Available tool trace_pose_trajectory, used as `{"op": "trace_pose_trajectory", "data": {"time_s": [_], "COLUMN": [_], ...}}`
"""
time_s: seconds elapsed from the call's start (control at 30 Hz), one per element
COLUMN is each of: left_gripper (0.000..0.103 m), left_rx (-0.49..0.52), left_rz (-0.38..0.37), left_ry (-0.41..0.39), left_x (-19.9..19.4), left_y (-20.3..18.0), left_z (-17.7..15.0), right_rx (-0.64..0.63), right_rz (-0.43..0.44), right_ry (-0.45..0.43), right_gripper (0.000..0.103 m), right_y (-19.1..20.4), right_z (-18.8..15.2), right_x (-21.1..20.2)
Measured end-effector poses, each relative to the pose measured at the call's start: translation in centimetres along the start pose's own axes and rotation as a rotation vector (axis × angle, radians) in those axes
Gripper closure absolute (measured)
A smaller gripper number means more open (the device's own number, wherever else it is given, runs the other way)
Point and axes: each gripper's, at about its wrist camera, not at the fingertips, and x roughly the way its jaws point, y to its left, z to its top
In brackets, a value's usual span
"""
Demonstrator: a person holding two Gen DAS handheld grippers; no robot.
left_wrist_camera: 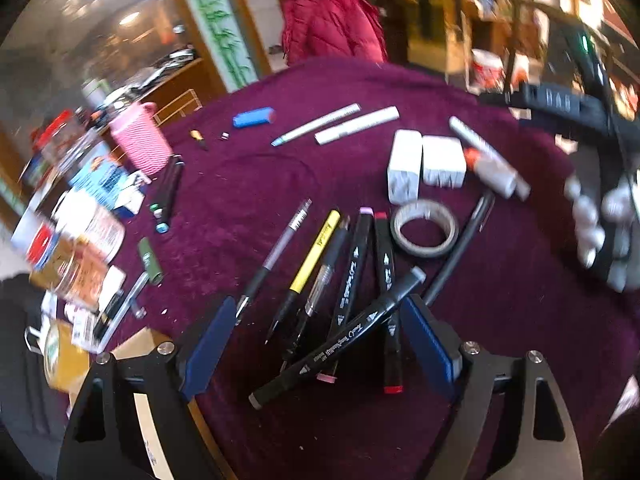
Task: Organize rigid objects
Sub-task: 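Lower the left gripper onto the black double-ended marker and close it, then grasp the white PAINT marker with the right gripper while the left holds the black marker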
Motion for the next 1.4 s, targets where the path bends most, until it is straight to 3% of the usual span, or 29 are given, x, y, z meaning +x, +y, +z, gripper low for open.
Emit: {"op": "trace_pose_trajectory", "data": {"time_s": [0.13,0.17,0.2,0.23,0.27,0.47,0.63,0.93,1.2,1.4], "left_gripper": [0.022,0.030,0.050,0.059,0.075,0.089,0.089,0.089,0.089,0.089], "left_rx": [0.025,-0.002,-0.044,-0.078,-0.093,-0.147,-0.207,-0.382,-0.478,-0.503], "left_rz": [-0.042,-0.098,-0.185,-0.245,-0.260,-0.265,-0.225,-0.282,-0.363,-0.377], "left_ry": [0.098,0.096,0.122,0.134,0.132,0.115,0.120,0.037,-0.123,-0.217], "left_x": [3.9,4.1,4.3,4.3,4.1,2.7,2.1,0.7,-4.1,-7.5], "left_y": [-0.2,0.0,0.3,0.5,0.4,-0.2,-0.3,0.6,2.1,3.3], "left_z": [-1.1,-1.3,-1.5,-1.7,-1.8,-3.2,-3.9,-5.9,-7.7,-8.9], "right_rx": [-0.008,-0.014,-0.020,-0.025,-0.031,-0.083,-0.109,-0.067,-0.192,-0.142], "right_rz": [0.009,0.005,0.004,0.008,0.007,-0.013,-0.022,-0.028,-0.067,-0.040], "right_ry": [0.016,0.017,0.021,0.025,0.027,0.020,0.015,0.002,0.003,0.024], "right_gripper": [0.001,0.001,0.001,0.001,0.001,0.001,0.001,0.001,0.001,0.002], "right_y": [-0.2,-0.1,0.0,0.2,0.4,1.6,1.7,0.8,2.7,1.4], "right_z": [-0.2,-0.2,-0.2,-0.3,-0.5,-1.1,-1.2,-0.8,-1.6,-1.4], "right_x": [0.4,0.4,0.4,0.7,1.0,1.2,1.0,0.9,1.4,1.6]}}
